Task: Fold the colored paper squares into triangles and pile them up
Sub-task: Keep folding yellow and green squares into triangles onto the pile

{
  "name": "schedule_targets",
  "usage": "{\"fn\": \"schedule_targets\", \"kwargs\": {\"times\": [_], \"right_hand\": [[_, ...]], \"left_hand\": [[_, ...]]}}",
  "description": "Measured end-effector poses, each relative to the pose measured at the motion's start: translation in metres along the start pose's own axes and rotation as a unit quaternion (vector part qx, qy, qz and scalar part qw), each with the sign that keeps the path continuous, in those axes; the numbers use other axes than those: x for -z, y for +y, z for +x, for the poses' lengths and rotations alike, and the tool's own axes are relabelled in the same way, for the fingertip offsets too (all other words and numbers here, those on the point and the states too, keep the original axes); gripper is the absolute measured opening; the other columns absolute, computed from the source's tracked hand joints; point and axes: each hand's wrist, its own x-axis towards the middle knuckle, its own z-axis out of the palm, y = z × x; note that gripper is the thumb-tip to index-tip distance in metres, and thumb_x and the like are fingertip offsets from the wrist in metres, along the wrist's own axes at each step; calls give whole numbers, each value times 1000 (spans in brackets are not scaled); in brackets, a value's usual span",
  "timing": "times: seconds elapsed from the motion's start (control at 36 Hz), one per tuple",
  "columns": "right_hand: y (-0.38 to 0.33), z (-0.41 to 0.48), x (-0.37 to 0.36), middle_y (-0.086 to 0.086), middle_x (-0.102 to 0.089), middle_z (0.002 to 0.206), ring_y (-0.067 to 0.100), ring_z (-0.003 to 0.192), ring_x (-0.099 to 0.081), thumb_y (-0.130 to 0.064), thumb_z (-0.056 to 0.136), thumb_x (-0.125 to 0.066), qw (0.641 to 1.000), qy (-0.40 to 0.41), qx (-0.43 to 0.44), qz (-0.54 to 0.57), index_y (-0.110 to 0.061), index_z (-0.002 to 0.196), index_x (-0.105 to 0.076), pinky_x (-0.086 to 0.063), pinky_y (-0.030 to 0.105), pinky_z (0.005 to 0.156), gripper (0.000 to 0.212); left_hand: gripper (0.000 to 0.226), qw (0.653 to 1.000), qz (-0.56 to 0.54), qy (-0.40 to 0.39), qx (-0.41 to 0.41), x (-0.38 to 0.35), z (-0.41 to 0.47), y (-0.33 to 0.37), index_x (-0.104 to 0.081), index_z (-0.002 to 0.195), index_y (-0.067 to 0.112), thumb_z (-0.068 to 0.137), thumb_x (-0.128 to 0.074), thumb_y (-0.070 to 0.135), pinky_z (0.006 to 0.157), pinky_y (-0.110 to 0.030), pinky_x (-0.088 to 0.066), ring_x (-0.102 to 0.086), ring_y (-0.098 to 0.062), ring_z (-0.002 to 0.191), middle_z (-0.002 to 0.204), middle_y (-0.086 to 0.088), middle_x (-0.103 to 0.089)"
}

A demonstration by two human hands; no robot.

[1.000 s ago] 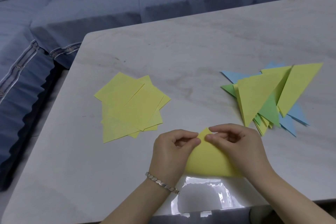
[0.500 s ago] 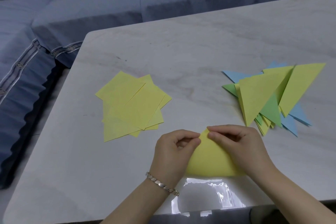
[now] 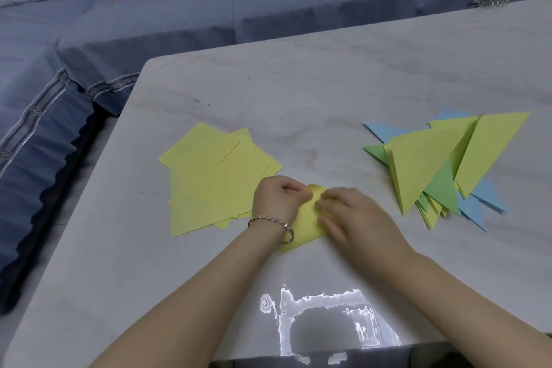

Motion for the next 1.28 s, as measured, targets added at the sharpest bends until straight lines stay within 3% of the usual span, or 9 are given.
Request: {"fn": "schedule_targets", "kwargs": {"times": [0.11, 0.22, 0.33, 0.56, 0.78, 0.89, 1.03, 1.14, 1.28], "right_hand": [[-2, -15, -21, 4, -67, 94, 25, 83, -64, -33, 82, -43, 997, -54, 26, -53, -11, 89, -71, -50, 26, 73, 36], [-8, -27, -27, 3, -65, 92, 23, 84, -58, -31, 86, -45, 997, -30, 63, -40, -10, 94, -70, -38, 25, 80, 34], [-7, -36, -27, 2, -64, 92, 24, 81, -61, -36, 98, -28, 996, -22, 79, -38, -11, 96, -70, -38, 26, 83, 48], [28, -46, -9, 6, -67, 97, 22, 93, -52, -31, 91, -38, 997, 31, -39, -61, -5, 101, -70, -35, 34, 95, 43], [34, -38, -10, 14, -68, 94, 31, 90, -64, -25, 87, -39, 983, 108, -136, -63, 3, 93, -69, -36, 31, 88, 42], [28, -34, -15, 19, -62, 83, 36, 79, -60, -20, 86, -42, 976, 116, -169, -68, 7, 82, -66, -48, 37, 75, 36], [8, -41, -30, 12, -63, 95, 32, 101, -53, -23, 89, -40, 991, 82, -61, -90, -2, 96, -68, -39, 45, 88, 36], [-27, -42, -47, 6, -66, 104, 25, 105, -59, -35, 99, -24, 998, 23, 39, -42, -10, 102, -68, -34, 37, 96, 52], [-50, -35, -64, -1, -67, 102, 20, 104, -57, -37, 82, -45, 994, -29, 97, -31, -16, 101, -70, -34, 35, 96, 37]], "left_hand": [[27, 999, 45, 6, -7, -3, 9, -9, -58, 57, 24, 72, -75, 8, 60, -19, -42, -51, -4, 54, 57, 9, -57], [27, 999, 50, 9, -13, -3, 10, -14, -58, 56, 24, 71, -75, 8, 55, -18, -39, -48, -3, 50, 52, 10, -53], [27, 999, 45, 10, -8, -2, 12, -17, -59, 56, 25, 71, -75, 9, 57, -20, -38, -47, -4, 50, 50, 12, -51], [24, 999, 42, -15, -4, 2, 15, -18, -61, 58, 24, 70, -75, 9, 62, -20, -41, -50, -5, 55, 54, 9, -55], [26, 999, 28, -18, -6, 4, 17, -20, -62, 56, 25, 69, -77, 8, 61, -20, -41, -51, -4, 53, 54, 9, -56], [26, 1000, 21, -11, -4, 3, 17, -22, -61, 56, 26, 69, -77, 10, 60, -18, -41, -49, 1, 50, 52, 11, -55], [24, 1000, 15, -8, 0, 3, 18, -22, -62, 58, 25, 69, -77, 10, 67, -22, -44, -55, -7, 60, 60, 7, -61], [25, 1000, 17, -15, 7, 4, 19, -21, -62, 58, 25, 69, -78, 11, 66, -23, -44, -55, -7, 58, 61, 8, -61], [27, 1000, 10, -25, 12, 6, 21, -21, -63, 55, 26, 68, -78, 7, 72, -29, -49, -57, -8, 57, 53, 12, -62]]}}
